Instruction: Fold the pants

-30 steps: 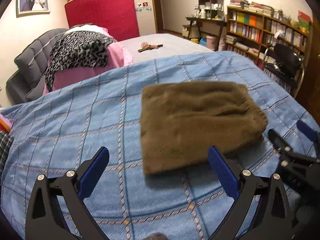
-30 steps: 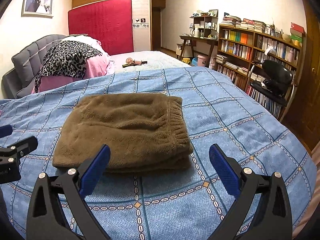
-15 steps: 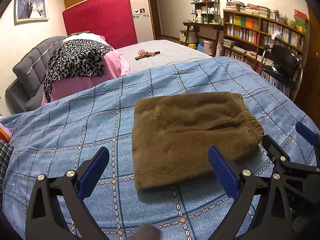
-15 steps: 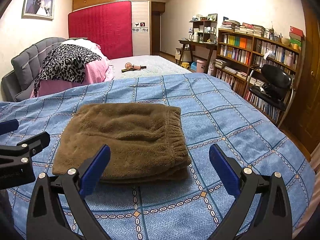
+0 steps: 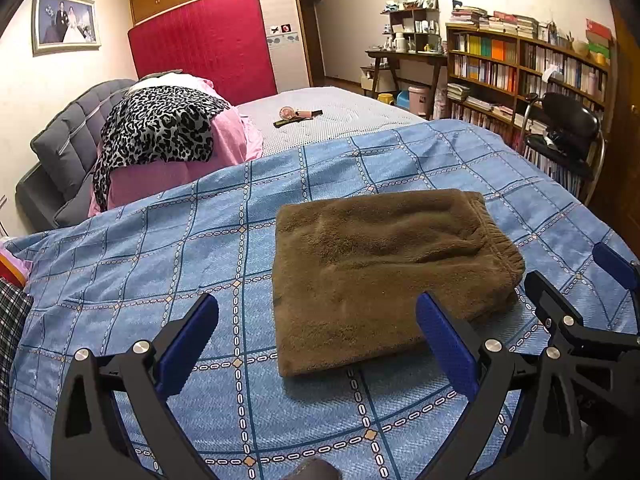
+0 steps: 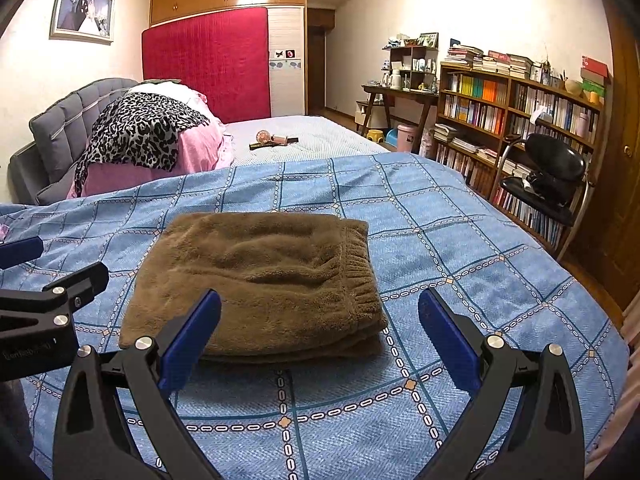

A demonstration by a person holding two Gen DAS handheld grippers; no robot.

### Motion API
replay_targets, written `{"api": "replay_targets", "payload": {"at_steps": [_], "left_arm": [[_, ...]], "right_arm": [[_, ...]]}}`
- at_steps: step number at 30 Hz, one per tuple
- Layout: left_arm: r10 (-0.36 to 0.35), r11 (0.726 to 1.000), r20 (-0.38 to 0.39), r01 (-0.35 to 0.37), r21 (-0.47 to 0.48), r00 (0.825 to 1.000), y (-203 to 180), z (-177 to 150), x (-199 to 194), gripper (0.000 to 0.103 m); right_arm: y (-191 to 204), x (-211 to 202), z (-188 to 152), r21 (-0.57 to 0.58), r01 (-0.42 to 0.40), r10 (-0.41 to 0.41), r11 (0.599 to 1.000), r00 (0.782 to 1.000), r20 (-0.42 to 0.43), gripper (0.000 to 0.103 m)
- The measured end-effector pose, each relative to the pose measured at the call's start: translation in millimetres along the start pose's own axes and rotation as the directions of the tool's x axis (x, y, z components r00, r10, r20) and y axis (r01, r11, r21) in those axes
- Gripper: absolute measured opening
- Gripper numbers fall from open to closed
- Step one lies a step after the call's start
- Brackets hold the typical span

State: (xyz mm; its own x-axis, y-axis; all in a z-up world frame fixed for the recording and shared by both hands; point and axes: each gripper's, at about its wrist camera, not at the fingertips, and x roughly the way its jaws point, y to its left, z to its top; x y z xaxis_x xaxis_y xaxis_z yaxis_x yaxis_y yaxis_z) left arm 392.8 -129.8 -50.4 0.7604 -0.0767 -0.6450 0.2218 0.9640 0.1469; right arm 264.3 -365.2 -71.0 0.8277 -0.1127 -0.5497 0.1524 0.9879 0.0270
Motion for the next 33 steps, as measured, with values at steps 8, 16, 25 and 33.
{"api": "replay_targets", "payload": {"at_steps": [8, 16, 25, 33], "left_arm": [[0.000, 1.000, -0.003, 0.000, -0.007, 1.000, 2, -3, -4, 0.098], [0.000, 1.000, -0.002, 0.000, -0.009, 1.000, 4, -5, -8, 0.098], [-0.001, 1.000, 0.003, 0.001, -0.013, 1.000, 3, -7, -14, 0.098], [0.000, 1.000, 0.002, 0.000, -0.014, 1.000, 4, -8, -16, 0.098]], "right_arm": [[3, -12, 0, -0.003, -0.004, 0.004, 1.000, 1.000, 0.010, 0.100], [2, -16, 0, 0.001, -0.002, 0.002, 1.000, 1.000, 0.013, 0.100], [4, -23, 1, -0.002, -0.007, 0.007, 1.000, 1.000, 0.021, 0.100], [4, -23, 2, -0.002, -0.007, 0.007, 1.000, 1.000, 0.021, 0.100]]}}
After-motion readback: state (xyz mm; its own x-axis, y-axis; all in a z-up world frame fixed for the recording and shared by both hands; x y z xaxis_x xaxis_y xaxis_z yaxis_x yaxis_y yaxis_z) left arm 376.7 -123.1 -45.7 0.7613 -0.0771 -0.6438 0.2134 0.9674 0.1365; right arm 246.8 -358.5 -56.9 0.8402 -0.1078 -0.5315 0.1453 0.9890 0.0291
